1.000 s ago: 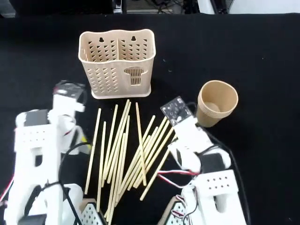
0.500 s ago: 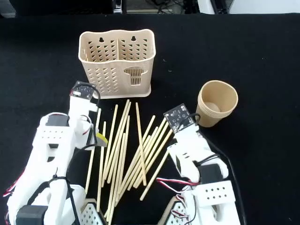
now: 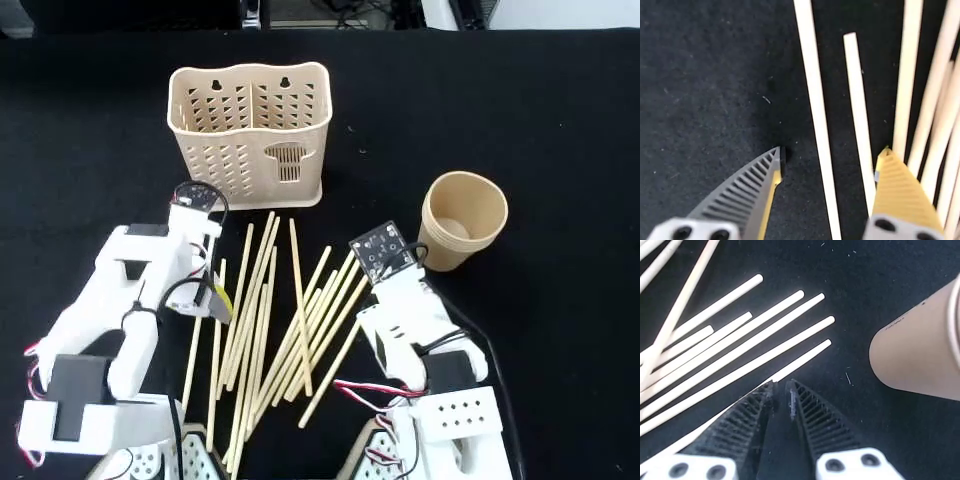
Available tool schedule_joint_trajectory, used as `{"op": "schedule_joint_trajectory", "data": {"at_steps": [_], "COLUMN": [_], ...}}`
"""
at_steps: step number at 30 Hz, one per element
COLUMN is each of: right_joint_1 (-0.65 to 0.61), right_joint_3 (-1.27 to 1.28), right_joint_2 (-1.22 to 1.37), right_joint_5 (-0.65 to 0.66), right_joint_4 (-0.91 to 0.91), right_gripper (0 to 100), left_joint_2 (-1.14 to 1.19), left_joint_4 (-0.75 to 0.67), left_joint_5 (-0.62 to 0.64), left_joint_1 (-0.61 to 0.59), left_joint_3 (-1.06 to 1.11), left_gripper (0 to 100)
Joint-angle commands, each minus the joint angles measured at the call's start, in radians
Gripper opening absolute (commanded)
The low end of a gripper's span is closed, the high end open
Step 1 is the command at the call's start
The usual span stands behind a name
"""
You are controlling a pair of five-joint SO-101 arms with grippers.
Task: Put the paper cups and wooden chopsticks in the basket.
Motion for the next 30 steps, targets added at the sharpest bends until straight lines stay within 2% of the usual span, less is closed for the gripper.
{"op": "schedule_joint_trajectory", "data": {"at_steps": [1,9,20,30], "right_joint_1": [-0.012,-0.012,-0.012,-0.012], "right_joint_3": [-0.002,-0.002,-0.002,-0.002], "right_joint_2": [-0.007,-0.007,-0.007,-0.007], "right_joint_5": [-0.009,-0.009,-0.006,-0.005], "right_joint_4": [-0.009,-0.011,-0.012,-0.014], "right_gripper": [5.0,5.0,5.0,5.0], "left_joint_2": [0.028,0.028,-0.002,-0.354], "left_joint_4": [0.002,-0.003,0.023,0.218], "left_joint_5": [-0.003,-0.011,-0.003,-0.003], "left_joint_1": [0.012,0.013,0.013,0.001], "left_joint_3": [-0.041,-0.035,-0.027,-0.021], "left_gripper": [29,8,7,7]}}
